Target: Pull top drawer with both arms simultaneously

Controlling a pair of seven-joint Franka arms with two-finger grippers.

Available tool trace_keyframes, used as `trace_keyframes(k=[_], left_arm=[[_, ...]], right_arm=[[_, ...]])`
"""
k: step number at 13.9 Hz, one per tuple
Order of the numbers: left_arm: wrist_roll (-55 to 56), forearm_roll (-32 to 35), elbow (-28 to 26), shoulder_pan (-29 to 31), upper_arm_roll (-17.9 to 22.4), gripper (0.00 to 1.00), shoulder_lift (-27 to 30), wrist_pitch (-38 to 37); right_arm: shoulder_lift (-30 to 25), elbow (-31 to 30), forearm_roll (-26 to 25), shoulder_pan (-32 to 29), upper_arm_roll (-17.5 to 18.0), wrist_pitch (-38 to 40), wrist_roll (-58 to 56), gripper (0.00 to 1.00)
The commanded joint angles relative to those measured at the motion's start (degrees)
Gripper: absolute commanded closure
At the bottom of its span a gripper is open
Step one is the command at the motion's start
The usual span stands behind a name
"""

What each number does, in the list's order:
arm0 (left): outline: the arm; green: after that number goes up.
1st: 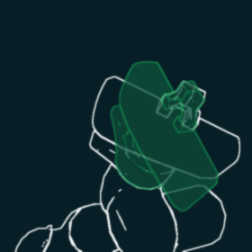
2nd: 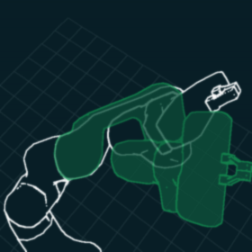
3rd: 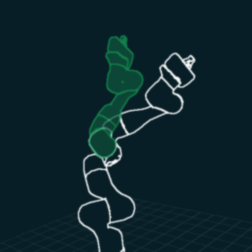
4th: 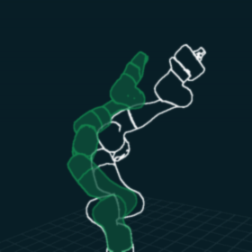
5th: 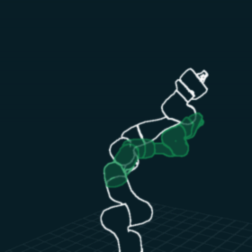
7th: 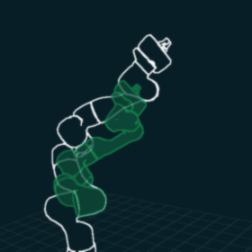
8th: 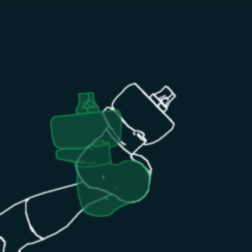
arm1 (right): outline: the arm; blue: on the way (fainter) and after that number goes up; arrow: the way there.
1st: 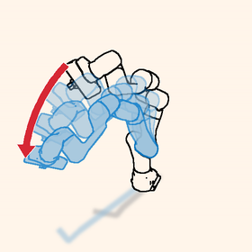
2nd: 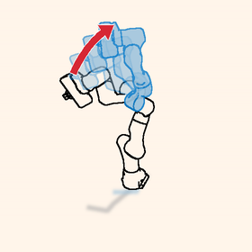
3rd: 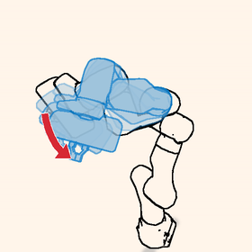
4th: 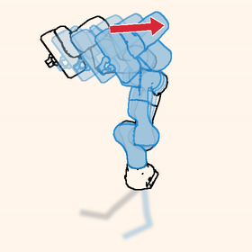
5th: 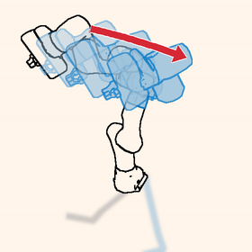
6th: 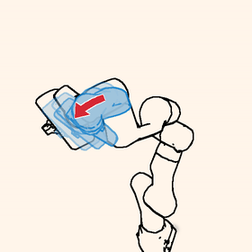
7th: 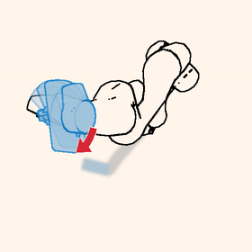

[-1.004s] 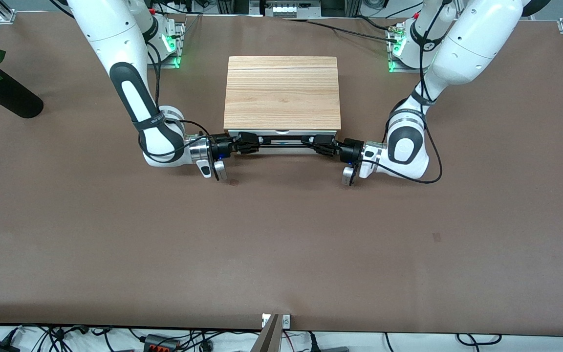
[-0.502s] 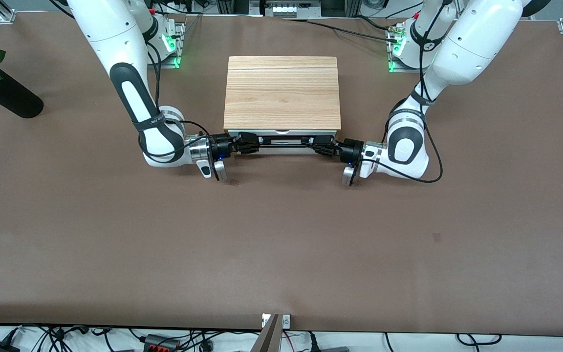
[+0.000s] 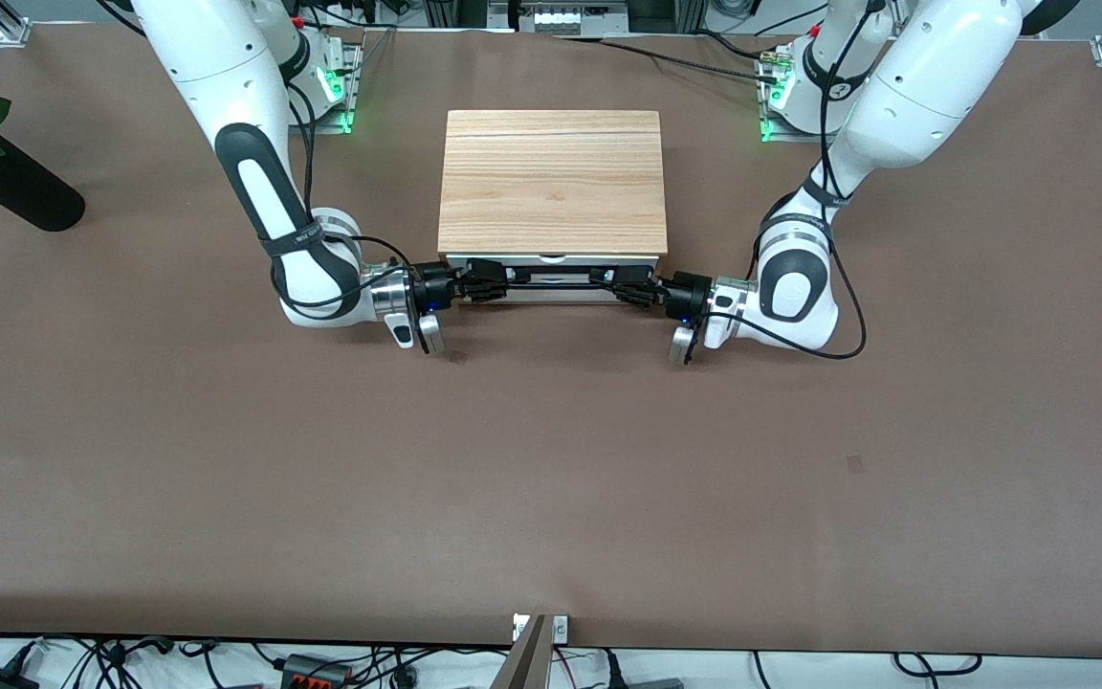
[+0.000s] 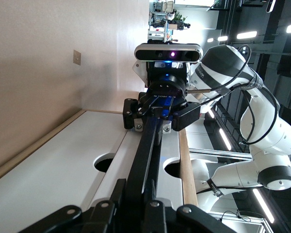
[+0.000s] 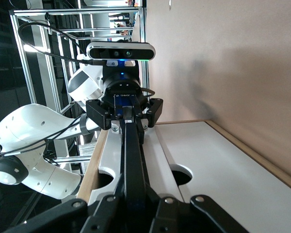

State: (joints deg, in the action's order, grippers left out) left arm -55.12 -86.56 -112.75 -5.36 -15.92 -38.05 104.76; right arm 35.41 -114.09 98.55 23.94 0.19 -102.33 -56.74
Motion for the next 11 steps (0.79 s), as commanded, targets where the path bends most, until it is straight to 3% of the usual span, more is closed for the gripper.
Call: trace_keyframes(k=[1, 11], left_arm=[[0.18, -3.62, 1.12, 0.35, -0.87, 0.93, -0.53, -0.61], [0.8, -6.78, 5.34, 1.23, -0.17, 0.94, -1.85, -0.09]], right_arm=[[1.59, 1.49, -0.02, -0.91, 0.16, 0.03, -1.71, 1.0], [7.12, 9.14, -0.11, -2.14, 0.07, 0.03, -1.1, 1.0]])
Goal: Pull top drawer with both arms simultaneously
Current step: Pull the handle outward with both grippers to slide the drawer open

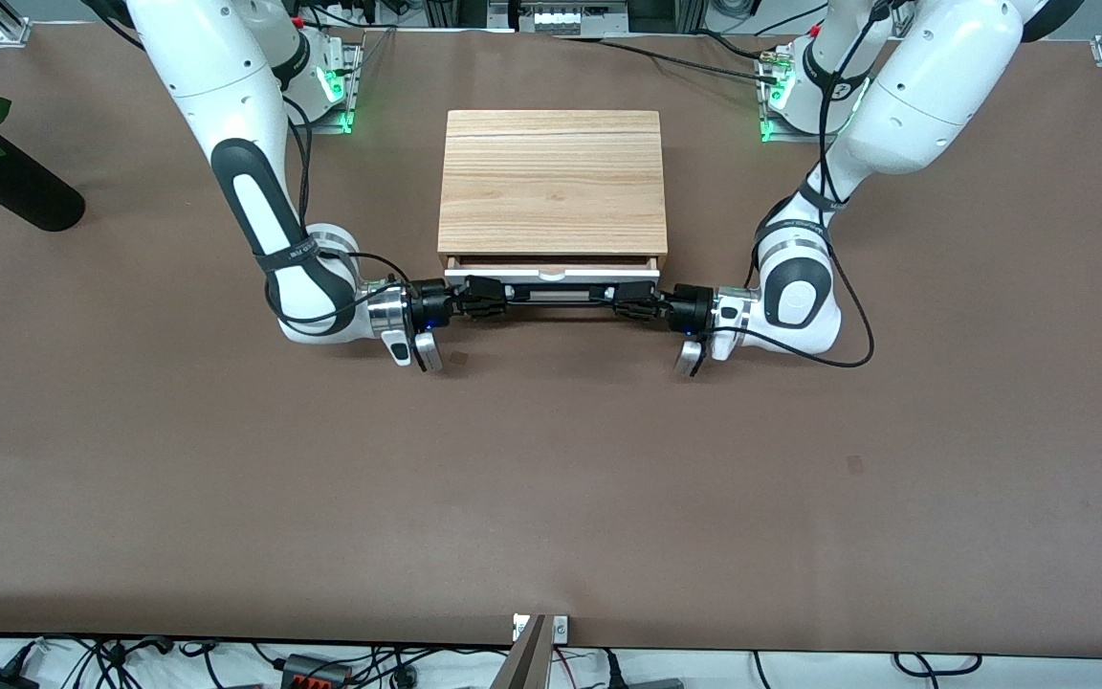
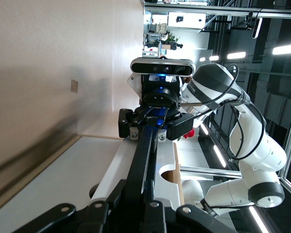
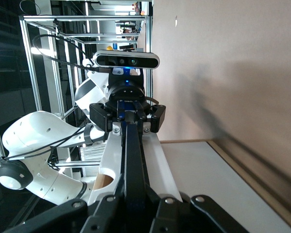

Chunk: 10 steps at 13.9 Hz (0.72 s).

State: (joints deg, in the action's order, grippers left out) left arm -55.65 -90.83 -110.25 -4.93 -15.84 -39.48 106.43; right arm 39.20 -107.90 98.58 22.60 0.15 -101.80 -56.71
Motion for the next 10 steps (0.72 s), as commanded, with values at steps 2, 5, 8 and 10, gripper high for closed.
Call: trace_keyframes(k=[2, 5, 8, 10], left_arm=[[1.51, -2.51, 5.38, 0.89, -0.07, 0.94, -1.82, -1.75], [1.77, -2.43, 8.2, 1.07, -0.07, 0.94, -3.76, -1.66], [2.47, -2.34, 9.44, 1.07, 0.36, 0.94, -4.2, -1.57], [2.65, -2.16, 10.57, 1.07, 0.45, 0.95, -4.47, -0.35]], right_arm=[[4.21, 4.1, 0.12, -0.89, 0.03, -0.59, -0.86, 1.0], [5.18, 6.38, -0.22, -1.68, -0.24, -0.68, 1.94, 1.0], [6.06, 7.62, -0.93, -2.47, -0.24, -0.68, 2.74, 1.0], [6.68, 8.67, -0.93, -2.56, -0.24, -0.85, 2.74, 1.0]])
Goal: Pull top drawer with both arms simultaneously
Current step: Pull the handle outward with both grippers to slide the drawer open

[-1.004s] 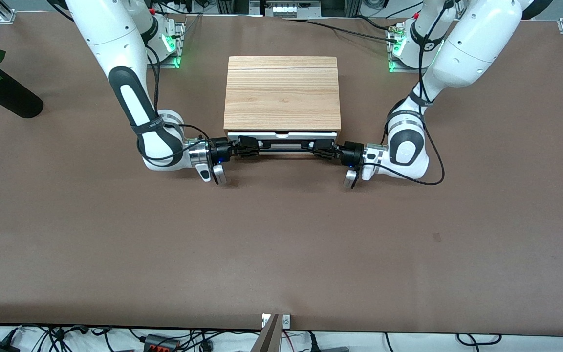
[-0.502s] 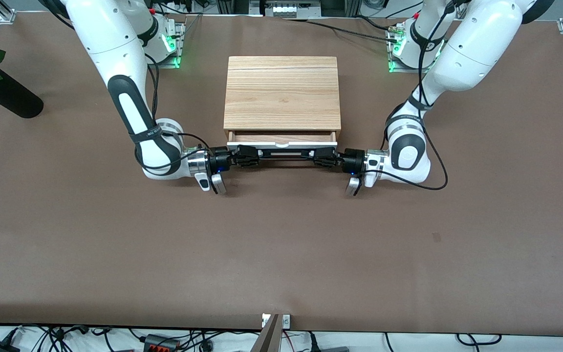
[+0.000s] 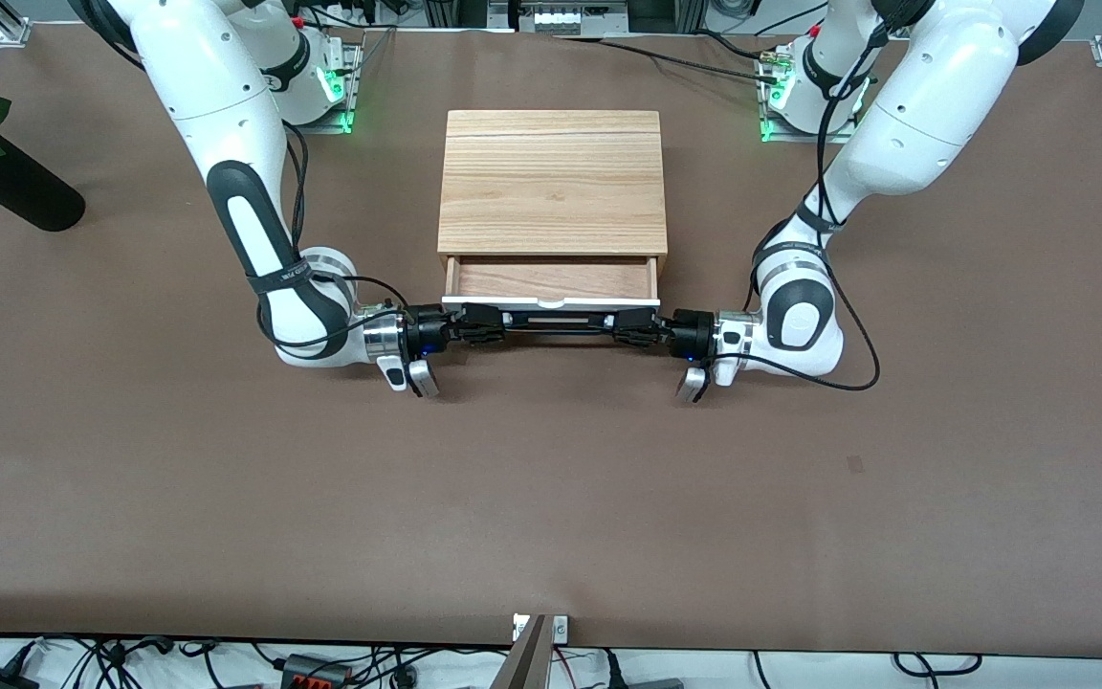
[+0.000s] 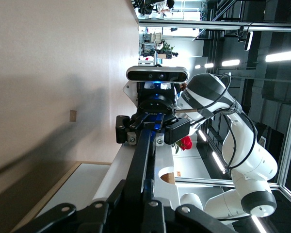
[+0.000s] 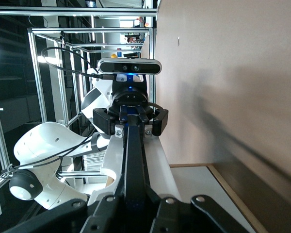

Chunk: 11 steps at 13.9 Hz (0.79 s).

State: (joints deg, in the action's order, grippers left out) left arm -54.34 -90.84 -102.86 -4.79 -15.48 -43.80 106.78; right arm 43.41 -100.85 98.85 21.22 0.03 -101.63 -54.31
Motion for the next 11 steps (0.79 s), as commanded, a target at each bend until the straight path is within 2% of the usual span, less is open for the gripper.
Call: trace_keyframes(k=[1, 7, 8, 9, 10, 11], left_arm=[[1.43, -2.33, 3.63, 0.92, 0.1, 0.95, -0.32, -0.43], [2.4, -2.06, 4.51, 0.92, 0.1, 0.95, -0.84, -0.43], [2.4, -2.06, 4.51, 0.92, 0.1, 0.95, -1.02, -0.43], [2.4, -2.15, 4.51, 0.92, 0.02, 0.95, -1.02, -0.43], [2.4, -2.15, 4.51, 0.92, 0.1, 0.95, -1.02, -0.43], [2.4, -2.15, 4.51, 0.92, 0.02, 0.95, -1.02, -0.43]], right_arm=[[2.64, 2.14, -1.29, -1.09, -0.12, -1.2, 0.43, 1.0], [3.25, 3.64, -1.47, -1.18, -0.12, -1.29, 1.84, 1.0], [3.25, 3.64, -2.17, -1.18, -0.12, -1.29, 1.84, 0.95], [3.25, 3.64, -2.7, -1.18, -0.12, -1.29, 1.84, 0.74], [3.25, 3.64, -3.05, -1.09, -0.12, -1.38, 1.84, 0.36], [3.25, 3.56, -3.05, -1.18, -0.12, -1.47, 1.84, 0.09]])
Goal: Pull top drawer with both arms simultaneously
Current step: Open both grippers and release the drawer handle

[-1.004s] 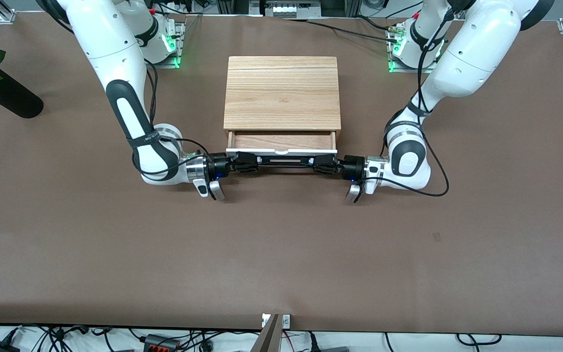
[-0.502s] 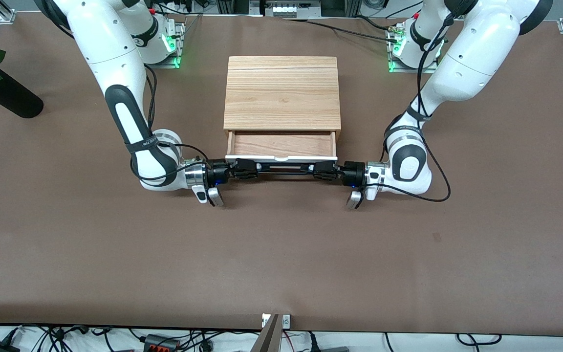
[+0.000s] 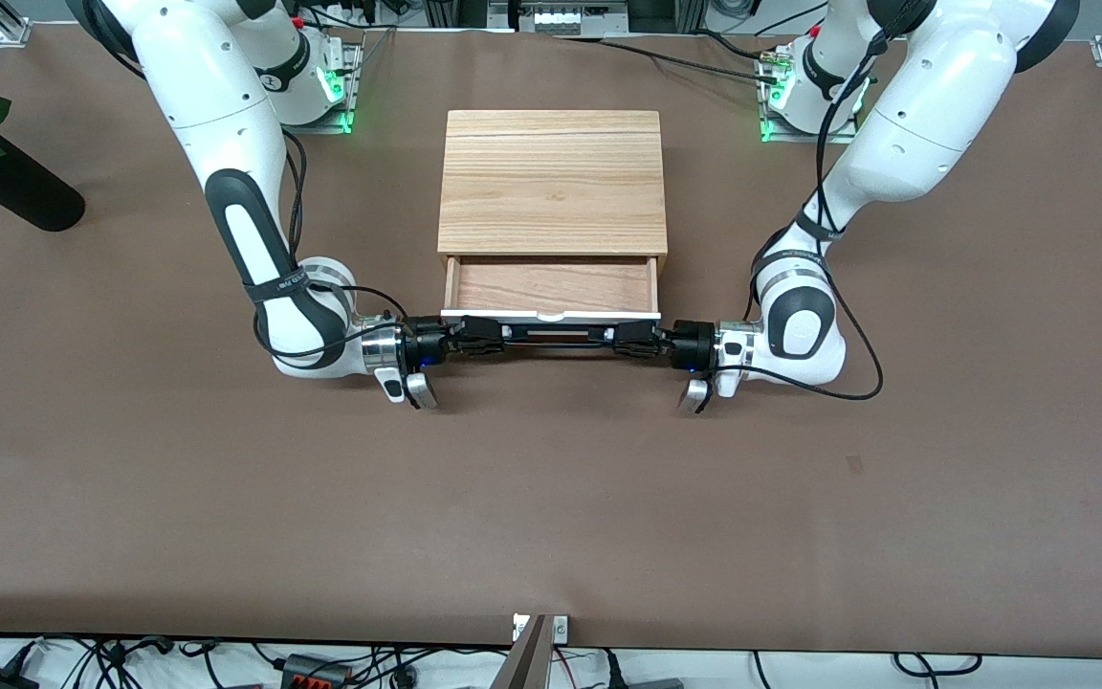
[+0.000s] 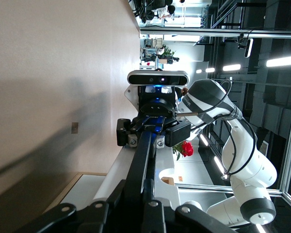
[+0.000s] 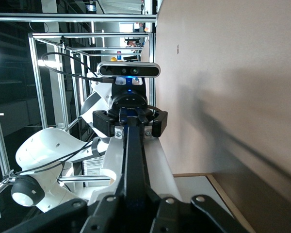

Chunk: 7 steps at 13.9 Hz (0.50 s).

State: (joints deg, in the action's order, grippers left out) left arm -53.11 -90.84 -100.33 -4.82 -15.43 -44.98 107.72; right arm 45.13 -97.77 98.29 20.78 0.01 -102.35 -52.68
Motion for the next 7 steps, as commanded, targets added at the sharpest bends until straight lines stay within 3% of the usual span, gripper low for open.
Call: trace_keyframes(k=[1, 4, 6, 7], left_arm=[[1.17, -2.15, 1.99, 0.96, 0.05, 0.92, 0.15, -1.38], [2.31, -1.71, 4.51, 0.96, 0.05, 0.42, -0.9, -1.38], [2.31, -1.62, 5.06, 0.96, 0.05, 0.26, -1.17, -1.38], [2.31, -1.62, 5.06, 1.04, 0.05, 0.23, -1.08, -1.38]], right_arm=[[1.54, 0.56, -2.92, -0.74, -0.1, -0.74, -0.14, 0.0], [1.37, 0.56, -3.37, -0.74, -0.1, -0.74, 0.03, 0.0], [1.28, 0.56, -3.54, -0.65, -0.1, -0.65, 0.12, 0.0], [1.19, 0.56, -3.54, -0.74, -0.1, -0.65, 0.12, 0.0]])
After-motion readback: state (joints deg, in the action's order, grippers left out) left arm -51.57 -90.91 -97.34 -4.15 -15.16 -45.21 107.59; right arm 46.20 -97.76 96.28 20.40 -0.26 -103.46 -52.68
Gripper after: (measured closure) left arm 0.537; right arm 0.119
